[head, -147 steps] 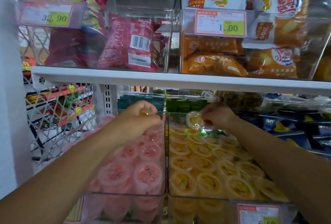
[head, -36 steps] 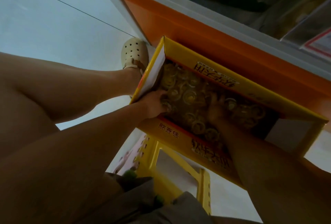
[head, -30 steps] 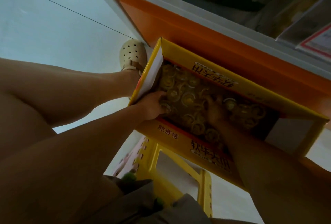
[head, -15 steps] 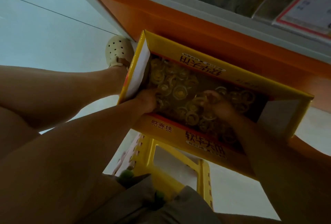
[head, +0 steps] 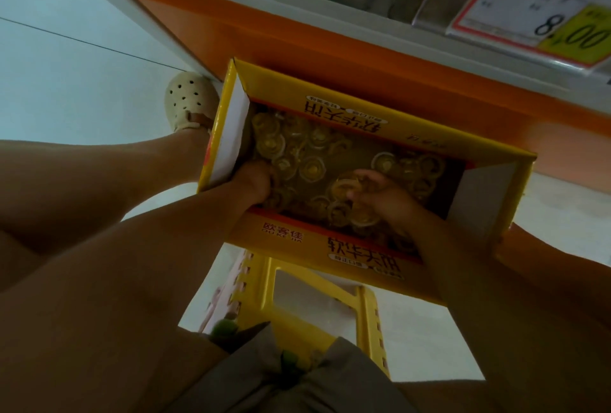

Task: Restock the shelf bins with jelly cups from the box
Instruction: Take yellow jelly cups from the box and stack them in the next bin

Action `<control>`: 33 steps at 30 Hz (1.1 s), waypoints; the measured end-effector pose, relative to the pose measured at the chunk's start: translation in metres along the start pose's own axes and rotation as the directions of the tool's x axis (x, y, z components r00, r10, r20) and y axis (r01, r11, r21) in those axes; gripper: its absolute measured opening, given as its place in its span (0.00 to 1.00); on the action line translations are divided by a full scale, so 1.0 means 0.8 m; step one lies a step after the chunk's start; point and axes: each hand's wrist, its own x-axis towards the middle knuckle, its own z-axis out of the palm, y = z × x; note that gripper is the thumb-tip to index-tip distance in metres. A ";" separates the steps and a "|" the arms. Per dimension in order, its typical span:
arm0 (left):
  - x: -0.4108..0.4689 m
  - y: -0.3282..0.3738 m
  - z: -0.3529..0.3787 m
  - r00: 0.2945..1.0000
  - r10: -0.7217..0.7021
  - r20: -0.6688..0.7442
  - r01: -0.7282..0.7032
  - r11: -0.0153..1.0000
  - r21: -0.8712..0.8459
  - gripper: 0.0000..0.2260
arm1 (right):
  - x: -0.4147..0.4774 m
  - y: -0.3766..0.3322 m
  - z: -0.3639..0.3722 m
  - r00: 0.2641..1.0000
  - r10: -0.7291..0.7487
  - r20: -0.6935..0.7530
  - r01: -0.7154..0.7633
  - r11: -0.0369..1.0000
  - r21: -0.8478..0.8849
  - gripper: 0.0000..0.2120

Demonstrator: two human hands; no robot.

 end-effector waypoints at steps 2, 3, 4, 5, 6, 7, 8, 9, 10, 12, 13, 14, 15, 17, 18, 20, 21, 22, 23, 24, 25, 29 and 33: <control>-0.002 0.000 -0.003 0.999 0.032 -0.023 -0.033 0.999 -0.038 0.11 | -0.001 -0.003 -0.001 1.000 -0.008 0.008 0.008 1.000 0.000 0.21; -0.003 0.000 -0.006 0.999 0.034 -0.014 -0.035 0.996 -0.077 0.09 | -0.003 -0.004 -0.002 1.000 -0.011 0.013 0.011 1.000 -0.003 0.22; -0.003 0.000 -0.008 0.999 0.037 -0.007 -0.038 0.993 -0.109 0.08 | -0.005 -0.005 -0.003 1.000 -0.012 0.016 0.012 1.000 0.000 0.22; -0.005 0.002 -0.012 0.999 0.036 -0.002 -0.035 0.985 -0.170 0.07 | -0.009 -0.006 -0.004 1.000 -0.012 0.021 0.012 1.000 0.008 0.23; -0.009 0.004 -0.016 0.999 0.032 0.011 -0.028 0.965 -0.262 0.06 | -0.014 -0.007 -0.005 1.000 -0.013 0.026 0.012 1.000 0.022 0.23; -0.015 0.007 -0.021 0.999 0.032 0.023 -0.022 0.934 -0.356 0.06 | -0.019 -0.008 -0.006 0.999 -0.014 0.031 0.013 0.999 0.036 0.23; -0.022 0.011 -0.026 0.999 0.044 0.033 -0.025 0.904 -0.428 0.08 | -0.024 -0.010 -0.008 0.999 -0.018 0.037 0.016 0.999 0.044 0.23; -0.030 0.015 -0.030 0.997 0.066 0.041 -0.039 0.878 -0.477 0.08 | -0.029 -0.011 -0.009 0.999 -0.023 0.045 0.021 0.999 0.047 0.23; -0.037 0.019 -0.034 0.994 0.094 0.048 -0.056 0.857 -0.513 0.08 | -0.035 -0.012 -0.010 0.998 -0.030 0.052 0.028 0.998 0.051 0.23; -0.052 0.034 -0.041 0.989 0.131 0.065 -0.072 0.821 -0.566 0.05 | -0.047 -0.013 -0.011 0.997 -0.050 0.057 0.047 0.997 0.058 0.22; -0.058 0.043 -0.043 0.986 0.146 0.083 -0.067 0.796 -0.602 0.04 | -0.054 -0.014 -0.012 0.996 -0.059 0.066 0.055 0.996 0.065 0.21; -0.064 0.052 -0.045 0.980 0.160 0.115 -0.047 0.755 -0.654 0.04 | -0.060 -0.013 -0.012 0.995 -0.068 0.077 0.062 0.995 0.072 0.21; -0.071 0.063 -0.047 0.973 0.174 0.153 -0.013 0.701 -0.713 0.04 | -0.065 -0.013 -0.012 0.993 -0.079 0.089 0.072 0.994 0.081 0.21; -0.087 0.081 -0.050 0.962 0.195 0.193 0.037 0.605 -0.795 0.03 | -0.080 -0.014 -0.011 0.991 -0.100 0.090 0.091 0.991 0.097 0.20; -0.093 0.088 -0.052 0.959 0.205 0.196 0.041 0.582 -0.812 0.02 | -0.088 -0.014 -0.011 0.991 -0.109 0.084 0.099 0.989 0.109 0.20; -0.107 0.100 -0.057 0.945 0.243 0.219 0.041 0.576 -0.816 0.07 | -0.101 -0.013 -0.012 0.989 -0.129 0.077 0.118 0.983 0.141 0.20; -0.114 0.105 -0.060 0.932 0.274 0.236 0.028 0.595 -0.803 0.10 | -0.110 -0.014 -0.013 0.987 -0.144 0.078 0.131 0.979 0.153 0.20; -0.119 0.110 -0.063 0.918 0.307 0.250 0.001 0.629 -0.778 0.13 | -0.118 -0.016 -0.014 0.984 -0.162 0.078 0.148 0.975 0.164 0.20; -0.125 0.115 -0.065 0.904 0.339 0.260 -0.037 0.667 -0.744 0.17 | -0.125 -0.018 -0.015 0.980 -0.184 0.078 0.169 0.971 0.171 0.20; -0.132 0.120 -0.067 0.895 0.358 0.266 -0.072 0.706 -0.705 0.21 | -0.132 -0.019 -0.017 0.976 -0.206 0.075 0.190 0.967 0.172 0.20; -0.139 0.125 -0.067 0.894 0.363 0.263 -0.101 0.735 -0.671 0.24 | -0.139 -0.018 -0.018 0.972 -0.222 0.070 0.208 0.964 0.168 0.20; -0.160 0.138 -0.068 0.922 0.358 0.144 -0.192 0.750 -0.633 0.17 | -0.167 -0.016 -0.023 0.960 -0.281 0.013 0.273 0.942 0.198 0.18; -0.179 0.143 -0.082 0.940 0.335 0.065 -0.200 0.696 -0.689 0.10 | -0.194 -0.029 -0.029 0.961 -0.277 -0.023 0.266 0.892 0.365 0.21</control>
